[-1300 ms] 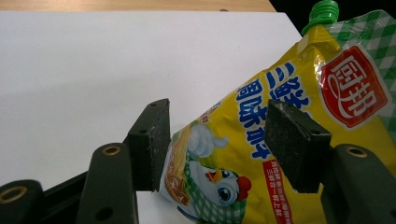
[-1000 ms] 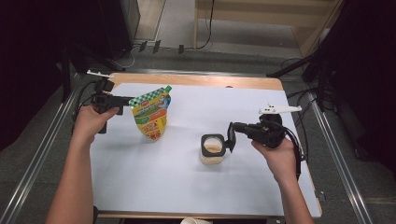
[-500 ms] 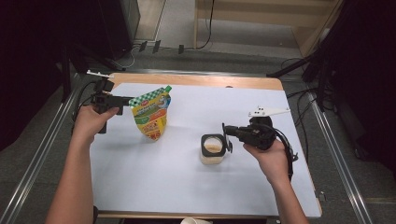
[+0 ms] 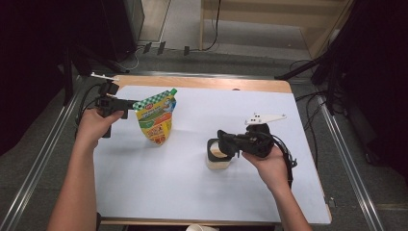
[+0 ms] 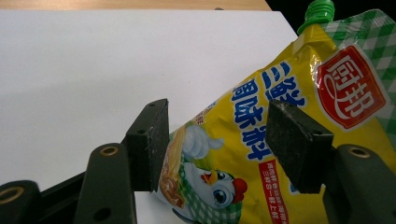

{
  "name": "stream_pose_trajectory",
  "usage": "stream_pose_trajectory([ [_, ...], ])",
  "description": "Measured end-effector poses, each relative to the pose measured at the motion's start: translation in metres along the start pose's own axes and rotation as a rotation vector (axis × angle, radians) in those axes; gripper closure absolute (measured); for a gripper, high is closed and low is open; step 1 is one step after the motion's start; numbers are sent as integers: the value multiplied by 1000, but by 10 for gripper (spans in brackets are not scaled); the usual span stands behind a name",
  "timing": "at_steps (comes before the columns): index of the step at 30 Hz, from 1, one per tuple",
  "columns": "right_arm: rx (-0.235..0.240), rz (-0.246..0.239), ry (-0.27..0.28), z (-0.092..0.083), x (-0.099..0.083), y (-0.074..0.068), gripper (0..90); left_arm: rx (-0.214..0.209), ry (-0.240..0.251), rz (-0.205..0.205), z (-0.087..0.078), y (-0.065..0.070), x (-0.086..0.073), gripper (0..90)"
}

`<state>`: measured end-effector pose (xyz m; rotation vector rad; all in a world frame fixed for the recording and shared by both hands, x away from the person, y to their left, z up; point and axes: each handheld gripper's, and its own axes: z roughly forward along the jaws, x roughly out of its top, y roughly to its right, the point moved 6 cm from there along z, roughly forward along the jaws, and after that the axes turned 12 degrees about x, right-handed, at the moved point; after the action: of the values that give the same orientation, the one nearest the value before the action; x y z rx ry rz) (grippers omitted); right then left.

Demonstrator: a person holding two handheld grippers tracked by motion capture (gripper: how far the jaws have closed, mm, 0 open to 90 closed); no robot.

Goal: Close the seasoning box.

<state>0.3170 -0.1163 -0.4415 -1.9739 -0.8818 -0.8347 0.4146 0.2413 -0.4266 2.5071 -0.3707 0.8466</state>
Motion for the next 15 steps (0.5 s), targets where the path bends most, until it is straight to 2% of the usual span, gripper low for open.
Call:
stream_pose_trajectory([
  [7, -5, -25, -28, 11, -6, 1, 900, -10, -4, -5, 0, 0, 0, 405],
  [15, 2, -17, -74, 27, -16, 3, 900, -10, -6, -5, 1, 0, -1, 404],
])
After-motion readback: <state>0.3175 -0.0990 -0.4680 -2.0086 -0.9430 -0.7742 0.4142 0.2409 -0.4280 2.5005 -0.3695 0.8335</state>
